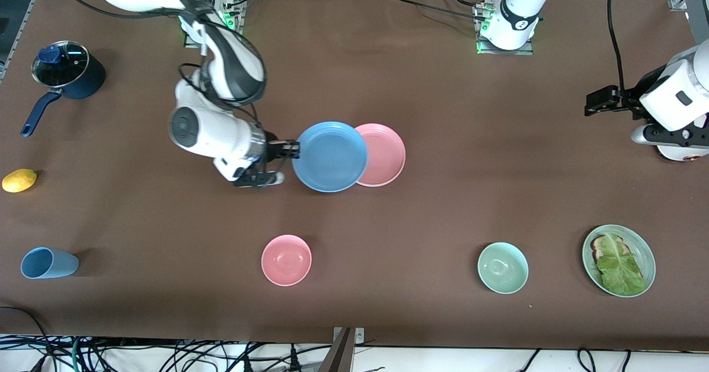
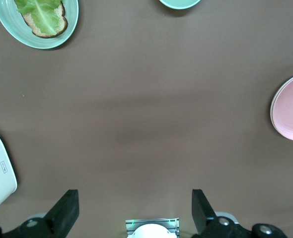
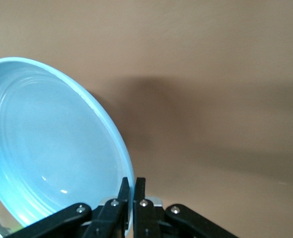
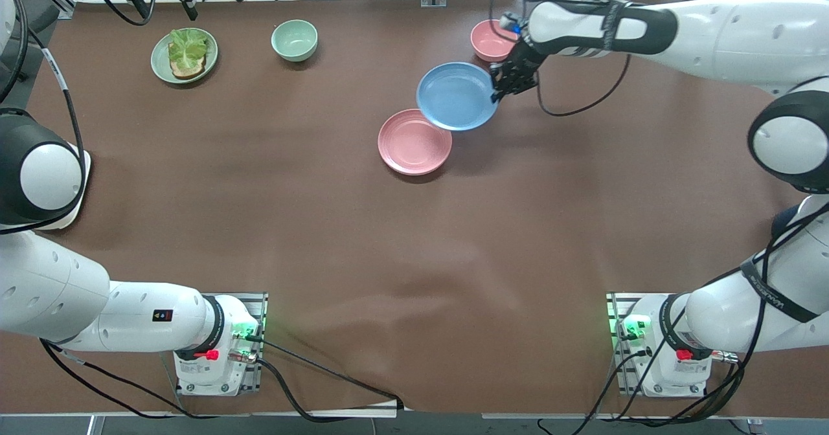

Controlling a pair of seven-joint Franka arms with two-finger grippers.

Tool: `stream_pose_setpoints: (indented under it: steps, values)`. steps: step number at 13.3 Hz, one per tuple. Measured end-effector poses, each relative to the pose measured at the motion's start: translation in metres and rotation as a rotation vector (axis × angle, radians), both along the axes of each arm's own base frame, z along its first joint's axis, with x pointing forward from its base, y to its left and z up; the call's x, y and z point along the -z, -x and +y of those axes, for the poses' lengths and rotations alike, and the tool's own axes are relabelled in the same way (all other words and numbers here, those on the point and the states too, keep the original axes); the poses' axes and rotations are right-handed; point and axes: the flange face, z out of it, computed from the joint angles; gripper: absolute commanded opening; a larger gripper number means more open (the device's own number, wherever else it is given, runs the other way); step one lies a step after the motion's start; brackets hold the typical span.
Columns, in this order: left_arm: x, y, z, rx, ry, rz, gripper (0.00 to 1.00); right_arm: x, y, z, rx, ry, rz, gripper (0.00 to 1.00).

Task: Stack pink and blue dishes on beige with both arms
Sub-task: 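Drag the blue plate with the right gripper onto the pink plate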

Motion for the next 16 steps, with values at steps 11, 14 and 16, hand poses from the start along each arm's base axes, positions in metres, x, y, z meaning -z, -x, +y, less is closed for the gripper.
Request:
stream_pose_setpoints:
  steps: [11,14,16]
  values:
    - [0.000,0.000,0.002,-0.001,0.000,0.000,1.00,0.074,0.033,0.094,-0.091,-0.028,0.047,0.00]
    - [0.000,0.000,0.002,-0.001,0.000,0.000,1.00,0.080,0.035,0.095,-0.117,-0.007,0.036,0.00]
    - [0.000,0.000,0.002,-0.001,0.000,0.000,1.00,0.088,0.035,0.092,-0.129,0.010,0.034,0.00]
